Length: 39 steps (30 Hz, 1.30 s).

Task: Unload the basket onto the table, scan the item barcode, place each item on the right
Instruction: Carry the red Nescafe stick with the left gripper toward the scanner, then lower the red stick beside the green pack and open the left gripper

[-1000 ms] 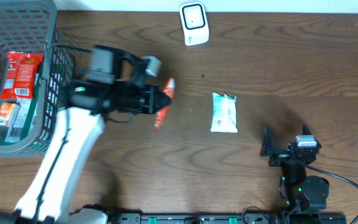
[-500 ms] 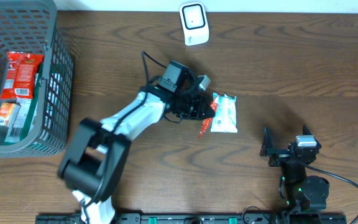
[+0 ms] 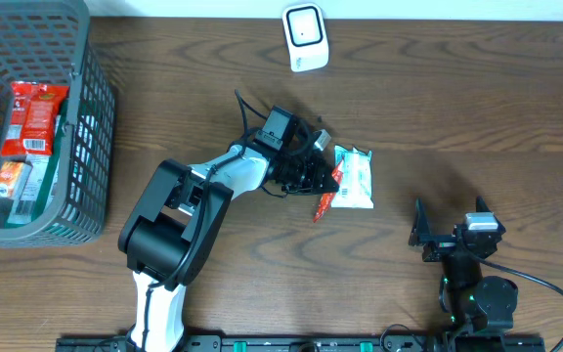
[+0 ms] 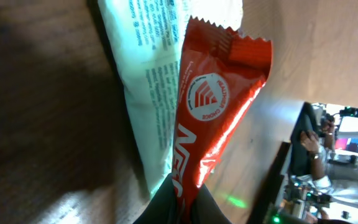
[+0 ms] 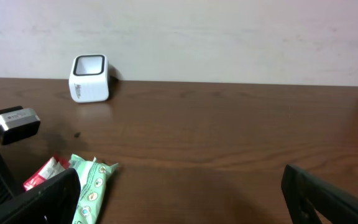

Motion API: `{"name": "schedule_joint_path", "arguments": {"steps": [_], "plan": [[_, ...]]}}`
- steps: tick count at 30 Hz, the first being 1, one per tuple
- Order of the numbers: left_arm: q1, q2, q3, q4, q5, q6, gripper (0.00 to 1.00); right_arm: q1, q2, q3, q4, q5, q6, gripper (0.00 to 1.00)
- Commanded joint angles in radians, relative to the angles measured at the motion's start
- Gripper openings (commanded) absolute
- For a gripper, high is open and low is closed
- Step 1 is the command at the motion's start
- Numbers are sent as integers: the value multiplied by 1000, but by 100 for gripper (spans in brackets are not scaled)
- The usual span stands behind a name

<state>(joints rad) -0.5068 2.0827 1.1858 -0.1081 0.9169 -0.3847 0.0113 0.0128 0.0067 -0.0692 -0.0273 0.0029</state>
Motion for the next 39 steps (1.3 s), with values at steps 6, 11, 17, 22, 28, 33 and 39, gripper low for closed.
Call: {"name": "schedule_joint_path", "arguments": {"steps": [6,11,17,22,28,33,39], "plan": [[6,10,0,-16,-129,81,22,-11,-4,-1,-3,-4,-11,99],[8,10,0,-25,-174,100,30,-11,-4,-1,-3,-4,-11,99],[40,-5,0,-31,-174,100,33,-11,-4,-1,-3,-4,-11,99],[61,-32,0,-56,-204,100,37,-11,-4,-1,-3,-4,-11,99],[61,-58,0,-74,-279,108,39,-11,-4,-1,-3,-4,-11,99],[61,-108,0,-74,-282,107,39,-11,-4,-1,-3,-4,-11,99],[61,-213,0,-114,-369,107,40,-11,-4,-1,-3,-4,-11,99]]}}
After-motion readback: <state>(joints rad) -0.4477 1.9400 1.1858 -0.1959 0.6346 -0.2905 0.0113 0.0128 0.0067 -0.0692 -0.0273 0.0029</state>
